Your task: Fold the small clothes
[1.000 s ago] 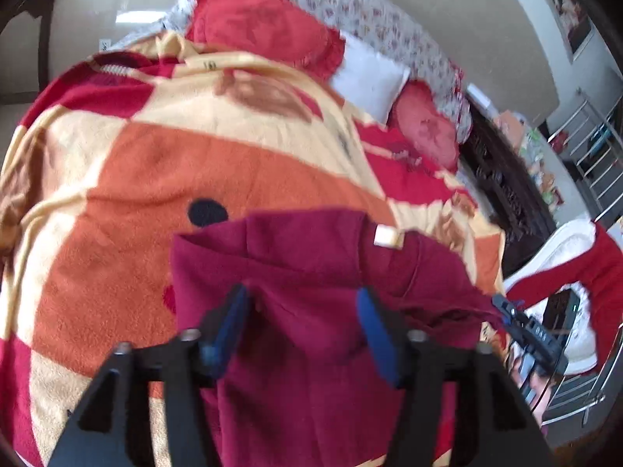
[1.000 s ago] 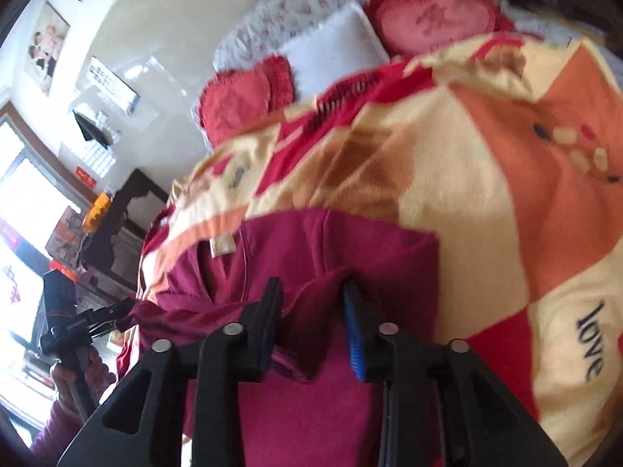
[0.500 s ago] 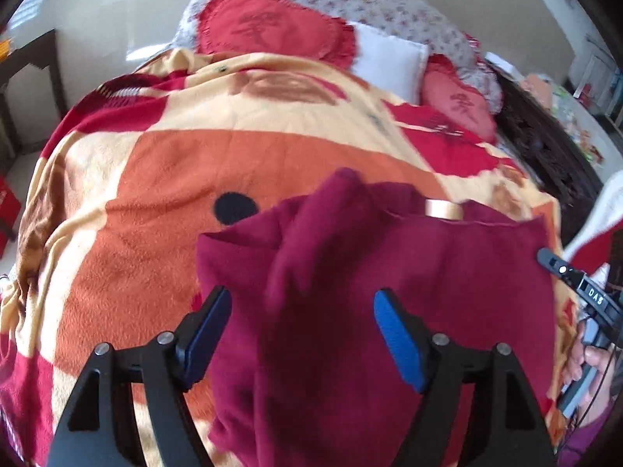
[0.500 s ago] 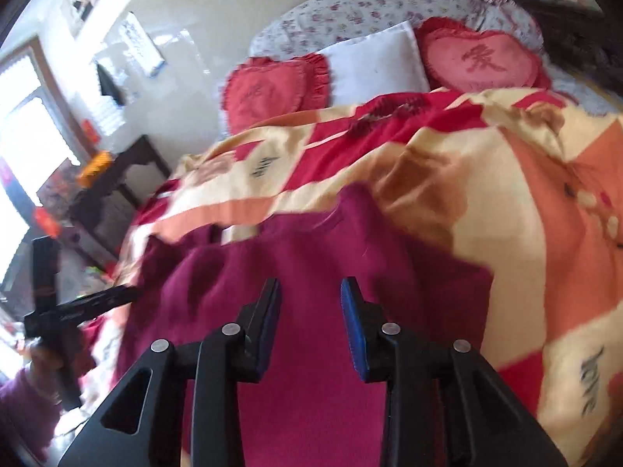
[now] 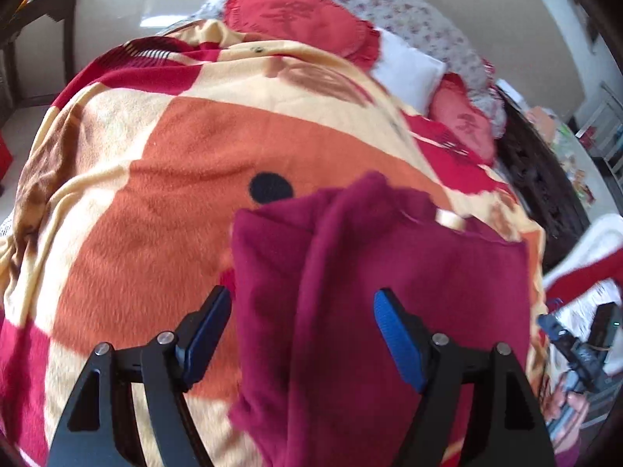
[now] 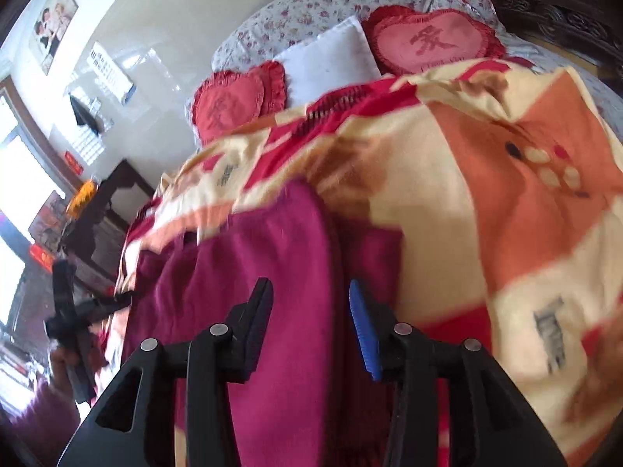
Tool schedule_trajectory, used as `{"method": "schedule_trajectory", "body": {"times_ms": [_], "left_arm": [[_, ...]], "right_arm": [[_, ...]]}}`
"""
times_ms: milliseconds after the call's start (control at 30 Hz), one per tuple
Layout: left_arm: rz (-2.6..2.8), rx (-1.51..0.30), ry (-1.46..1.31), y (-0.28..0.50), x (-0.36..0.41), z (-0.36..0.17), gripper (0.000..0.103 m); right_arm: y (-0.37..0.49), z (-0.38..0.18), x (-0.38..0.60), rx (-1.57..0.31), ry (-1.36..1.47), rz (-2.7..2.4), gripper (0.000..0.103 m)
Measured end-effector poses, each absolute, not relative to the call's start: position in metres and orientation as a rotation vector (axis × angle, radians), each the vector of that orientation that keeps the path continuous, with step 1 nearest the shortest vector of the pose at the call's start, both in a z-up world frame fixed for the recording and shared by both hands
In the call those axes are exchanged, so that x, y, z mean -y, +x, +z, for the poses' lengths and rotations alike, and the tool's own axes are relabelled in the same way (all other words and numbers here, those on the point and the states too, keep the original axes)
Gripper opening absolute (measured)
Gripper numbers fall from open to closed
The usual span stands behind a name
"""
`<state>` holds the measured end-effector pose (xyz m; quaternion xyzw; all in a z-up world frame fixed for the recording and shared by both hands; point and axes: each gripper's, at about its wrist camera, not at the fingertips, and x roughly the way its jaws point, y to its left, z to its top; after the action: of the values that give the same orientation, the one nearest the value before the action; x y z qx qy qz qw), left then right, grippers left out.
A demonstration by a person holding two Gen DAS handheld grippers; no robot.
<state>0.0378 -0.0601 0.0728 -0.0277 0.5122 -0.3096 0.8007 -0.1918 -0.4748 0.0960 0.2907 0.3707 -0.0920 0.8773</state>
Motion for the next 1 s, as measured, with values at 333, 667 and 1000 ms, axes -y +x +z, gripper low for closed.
{"method": "schedule_trajectory", "body": {"times_ms": [333, 667, 1000], "left_arm": [[-0.712, -1.163, 0.025, -0.033, 0.023, 0.054, 0.079], [-0.65, -1.18, 0.093, -0.051, 0.02, 0.033, 0.078], [-0.596, -0.998, 0.166, -0.046, 0.047, 0.071, 0.078]], "right_arm": [[-0.234, 0.048, 0.408, -0.928, 0.51, -0.13, 0.008], [-0.25, 0.054, 0.417, -0.979, 0.513, -0.204, 0.0], [-0.237, 0.101, 0.421, -0.85, 0.49, -0.268, 0.007]]}}
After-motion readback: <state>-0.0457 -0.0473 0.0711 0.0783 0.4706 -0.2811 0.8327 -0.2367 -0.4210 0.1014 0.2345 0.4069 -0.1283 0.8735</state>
